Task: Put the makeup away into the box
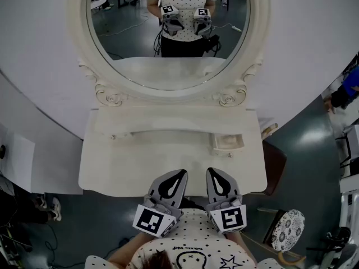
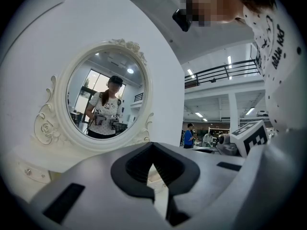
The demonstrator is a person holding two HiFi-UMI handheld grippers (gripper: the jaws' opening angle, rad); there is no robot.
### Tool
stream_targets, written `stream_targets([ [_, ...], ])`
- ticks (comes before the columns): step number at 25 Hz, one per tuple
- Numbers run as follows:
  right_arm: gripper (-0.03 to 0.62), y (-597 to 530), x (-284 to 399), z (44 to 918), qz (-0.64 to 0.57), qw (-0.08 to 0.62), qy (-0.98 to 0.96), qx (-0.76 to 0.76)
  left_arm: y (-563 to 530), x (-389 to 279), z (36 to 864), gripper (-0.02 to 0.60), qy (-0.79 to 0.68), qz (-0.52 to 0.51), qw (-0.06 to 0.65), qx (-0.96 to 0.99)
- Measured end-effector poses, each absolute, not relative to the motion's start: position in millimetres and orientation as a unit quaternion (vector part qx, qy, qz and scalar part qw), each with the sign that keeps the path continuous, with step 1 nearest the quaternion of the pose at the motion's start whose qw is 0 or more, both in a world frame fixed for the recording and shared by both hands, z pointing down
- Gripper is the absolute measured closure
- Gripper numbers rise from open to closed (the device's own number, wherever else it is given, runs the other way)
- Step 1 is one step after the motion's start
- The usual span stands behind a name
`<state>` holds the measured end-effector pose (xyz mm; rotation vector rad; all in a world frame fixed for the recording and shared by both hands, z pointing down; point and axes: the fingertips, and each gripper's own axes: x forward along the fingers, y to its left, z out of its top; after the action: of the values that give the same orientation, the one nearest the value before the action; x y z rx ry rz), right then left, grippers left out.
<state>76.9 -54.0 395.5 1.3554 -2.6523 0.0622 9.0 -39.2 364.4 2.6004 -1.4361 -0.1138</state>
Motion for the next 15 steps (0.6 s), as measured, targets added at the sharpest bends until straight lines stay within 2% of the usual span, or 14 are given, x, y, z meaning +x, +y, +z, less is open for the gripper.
stream_targets([
  [15,0.588,-53.7,89.5,396.4,0.019,0.085,-0.881,0.464,-39.8,22.4,365.4,0.586,-0.469,-0.031,0.079,0.879],
])
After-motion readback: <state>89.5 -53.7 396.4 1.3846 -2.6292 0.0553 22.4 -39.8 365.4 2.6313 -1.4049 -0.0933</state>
